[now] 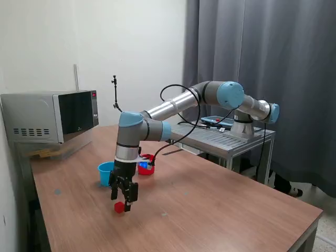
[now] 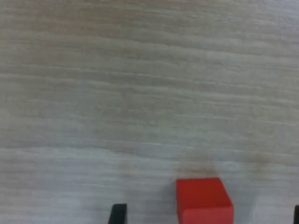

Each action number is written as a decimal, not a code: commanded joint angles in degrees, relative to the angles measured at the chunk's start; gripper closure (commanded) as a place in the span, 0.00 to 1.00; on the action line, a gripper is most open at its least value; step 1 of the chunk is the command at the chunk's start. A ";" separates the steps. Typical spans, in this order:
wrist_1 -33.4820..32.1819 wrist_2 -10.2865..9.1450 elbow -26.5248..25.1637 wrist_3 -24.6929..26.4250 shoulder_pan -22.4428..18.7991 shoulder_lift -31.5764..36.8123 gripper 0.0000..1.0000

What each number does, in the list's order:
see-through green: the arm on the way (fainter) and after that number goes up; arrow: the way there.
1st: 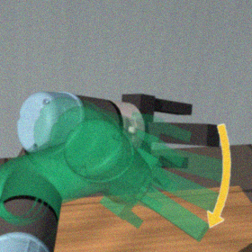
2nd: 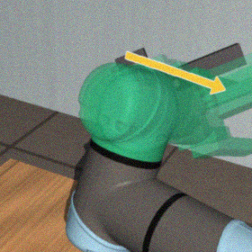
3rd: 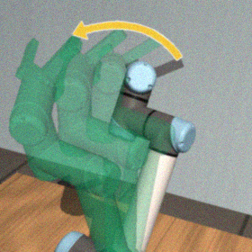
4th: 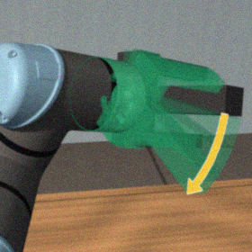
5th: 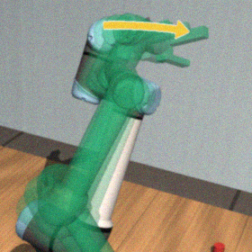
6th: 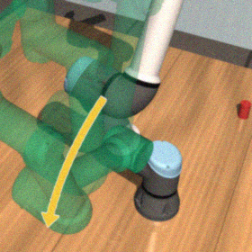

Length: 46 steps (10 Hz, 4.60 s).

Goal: Place red objects in the red bin, and blue objects in the blue bin.

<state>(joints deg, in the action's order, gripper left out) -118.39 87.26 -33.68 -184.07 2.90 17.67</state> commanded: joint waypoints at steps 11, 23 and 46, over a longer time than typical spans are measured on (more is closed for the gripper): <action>0.79 0.45 0.19 0.11 0.00 -0.62 0.00; 1.05 0.45 1.16 0.11 0.00 -0.71 0.00; 9.76 14.07 -28.34 15.31 0.79 28.71 1.00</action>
<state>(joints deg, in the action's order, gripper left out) -109.19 99.99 -57.62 -170.18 3.26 42.63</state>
